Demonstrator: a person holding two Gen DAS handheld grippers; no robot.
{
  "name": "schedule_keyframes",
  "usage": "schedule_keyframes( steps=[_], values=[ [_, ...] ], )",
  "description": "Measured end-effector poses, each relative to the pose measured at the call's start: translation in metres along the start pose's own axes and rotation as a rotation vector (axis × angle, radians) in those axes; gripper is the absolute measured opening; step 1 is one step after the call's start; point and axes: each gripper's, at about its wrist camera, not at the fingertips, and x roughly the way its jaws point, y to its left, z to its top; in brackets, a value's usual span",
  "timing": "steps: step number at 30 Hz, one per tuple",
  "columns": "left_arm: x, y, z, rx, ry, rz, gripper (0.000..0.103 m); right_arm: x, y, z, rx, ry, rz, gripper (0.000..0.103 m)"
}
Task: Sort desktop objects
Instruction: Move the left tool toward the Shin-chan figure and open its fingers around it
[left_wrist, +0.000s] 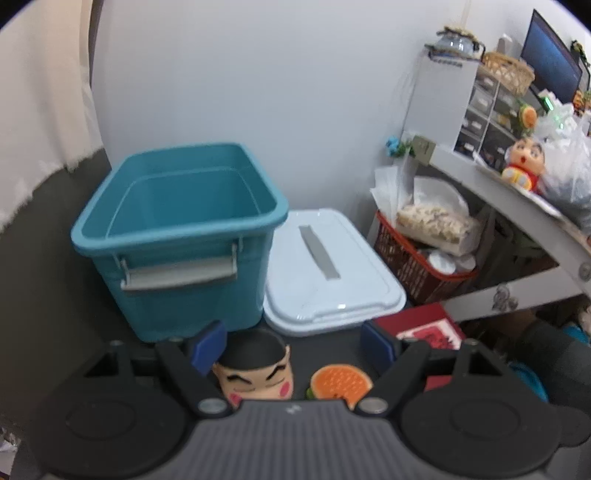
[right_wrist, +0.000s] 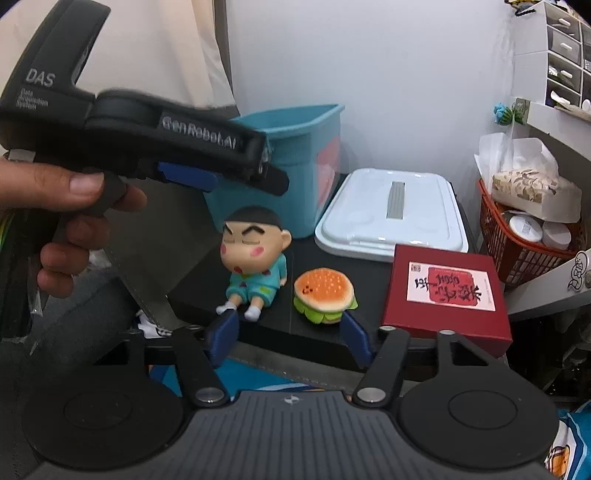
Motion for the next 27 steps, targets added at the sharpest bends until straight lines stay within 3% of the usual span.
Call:
schedule_keyframes(
  steps=[7,15,27],
  values=[
    [0.014,0.017,-0.015,-0.013,0.030,0.017,0.082,0.020,0.002,-0.004,0.015,0.024,-0.003,0.058],
    [0.015,0.031,-0.020,-0.043,0.028,-0.024,0.082,0.051,0.022,-0.003,0.001,0.058,0.010,0.058],
    [0.022,0.047,-0.025,-0.093,0.059,-0.048,0.067,0.082,0.039,0.000,0.007,0.084,0.015,0.047]
  ],
)
